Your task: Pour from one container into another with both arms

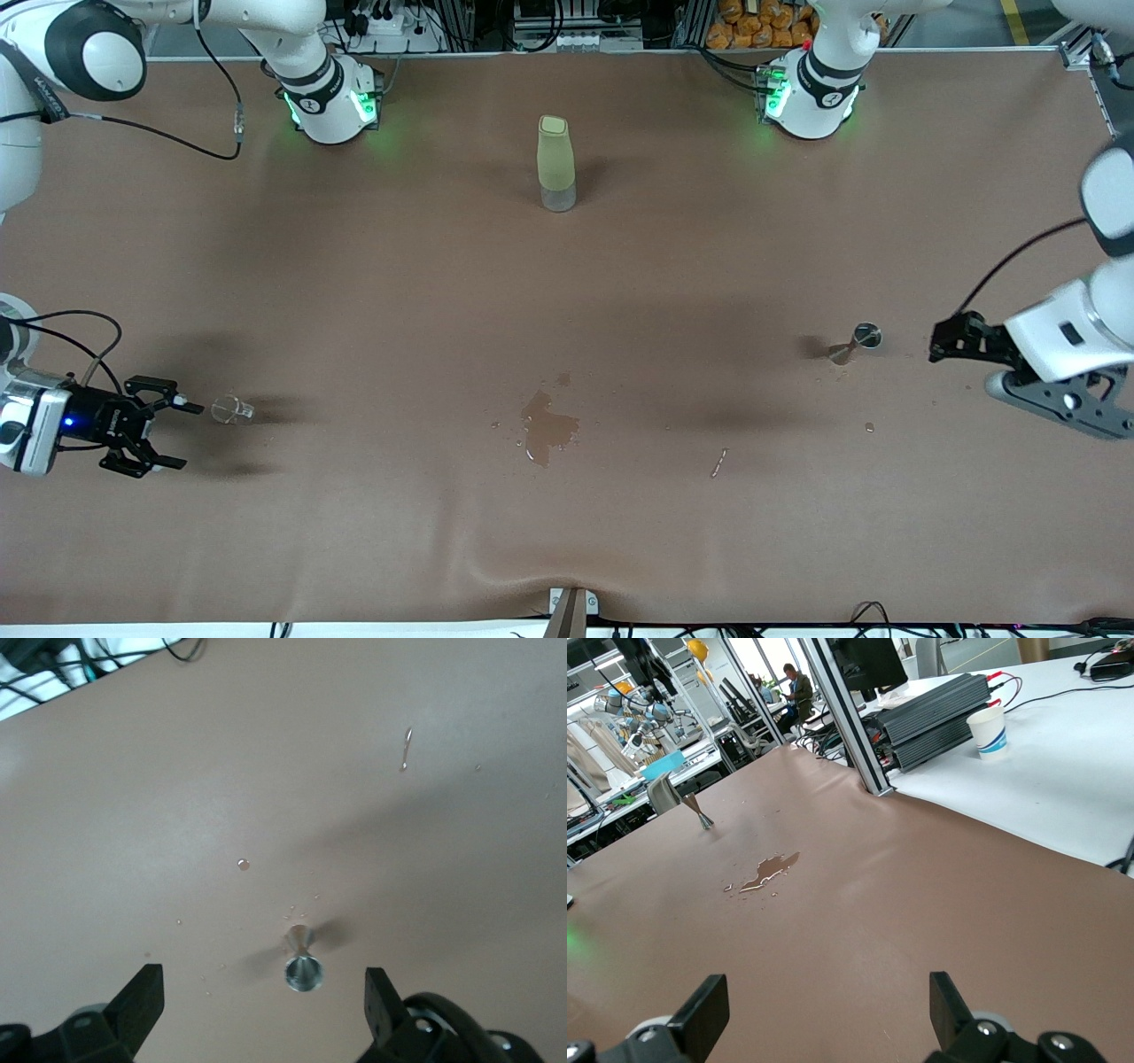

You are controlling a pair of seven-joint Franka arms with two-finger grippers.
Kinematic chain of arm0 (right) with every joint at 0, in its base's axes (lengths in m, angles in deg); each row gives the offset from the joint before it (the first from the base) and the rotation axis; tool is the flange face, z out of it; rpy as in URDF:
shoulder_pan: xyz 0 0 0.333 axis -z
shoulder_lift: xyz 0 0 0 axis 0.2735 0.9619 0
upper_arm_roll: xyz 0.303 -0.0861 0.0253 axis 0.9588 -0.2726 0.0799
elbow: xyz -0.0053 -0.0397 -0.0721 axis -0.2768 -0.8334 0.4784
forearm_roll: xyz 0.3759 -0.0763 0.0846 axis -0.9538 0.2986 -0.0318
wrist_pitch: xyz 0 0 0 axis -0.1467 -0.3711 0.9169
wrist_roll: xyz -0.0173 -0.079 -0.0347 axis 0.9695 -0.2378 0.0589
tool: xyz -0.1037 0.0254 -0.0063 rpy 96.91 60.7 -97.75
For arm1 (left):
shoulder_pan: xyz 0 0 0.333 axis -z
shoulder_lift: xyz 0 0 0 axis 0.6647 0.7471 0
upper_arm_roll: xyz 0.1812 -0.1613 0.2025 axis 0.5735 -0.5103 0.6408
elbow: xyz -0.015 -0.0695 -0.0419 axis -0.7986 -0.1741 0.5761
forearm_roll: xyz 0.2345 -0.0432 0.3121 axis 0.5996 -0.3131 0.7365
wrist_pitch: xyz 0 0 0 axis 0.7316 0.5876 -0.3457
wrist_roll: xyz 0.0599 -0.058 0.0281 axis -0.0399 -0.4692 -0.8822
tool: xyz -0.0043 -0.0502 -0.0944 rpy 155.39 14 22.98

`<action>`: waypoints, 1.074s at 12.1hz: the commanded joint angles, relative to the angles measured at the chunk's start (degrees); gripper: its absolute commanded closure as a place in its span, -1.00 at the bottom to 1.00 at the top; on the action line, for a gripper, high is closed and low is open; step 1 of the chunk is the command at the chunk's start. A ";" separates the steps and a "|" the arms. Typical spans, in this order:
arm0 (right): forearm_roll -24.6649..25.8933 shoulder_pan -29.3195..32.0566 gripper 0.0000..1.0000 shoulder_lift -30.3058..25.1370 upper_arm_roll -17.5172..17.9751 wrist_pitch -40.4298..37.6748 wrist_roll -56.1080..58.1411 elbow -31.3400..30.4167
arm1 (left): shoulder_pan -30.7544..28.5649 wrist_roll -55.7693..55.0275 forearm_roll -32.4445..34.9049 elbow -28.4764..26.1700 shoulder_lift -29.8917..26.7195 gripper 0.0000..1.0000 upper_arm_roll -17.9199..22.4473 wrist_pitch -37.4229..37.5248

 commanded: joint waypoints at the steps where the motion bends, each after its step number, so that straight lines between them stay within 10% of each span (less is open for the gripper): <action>1: 3.28 -1.75 -1.00 -3.32 -0.42 -0.19 -5.21 0.23 | -0.04 -6.14 1.45 -9.41 -9.29 -1.00 0.34 -0.06; 6: 12.42 -8.77 -1.00 -12.36 -0.25 0.42 -18.57 1.72 | -0.66 -14.95 1.89 -21.37 -24.68 -1.00 -0.18 1.78; 13: 24.39 -14.24 -1.00 -28.19 -0.77 1.48 -32.47 -4.93 | -1.98 -19.44 2.33 -20.51 -30.50 -1.00 -3.00 13.03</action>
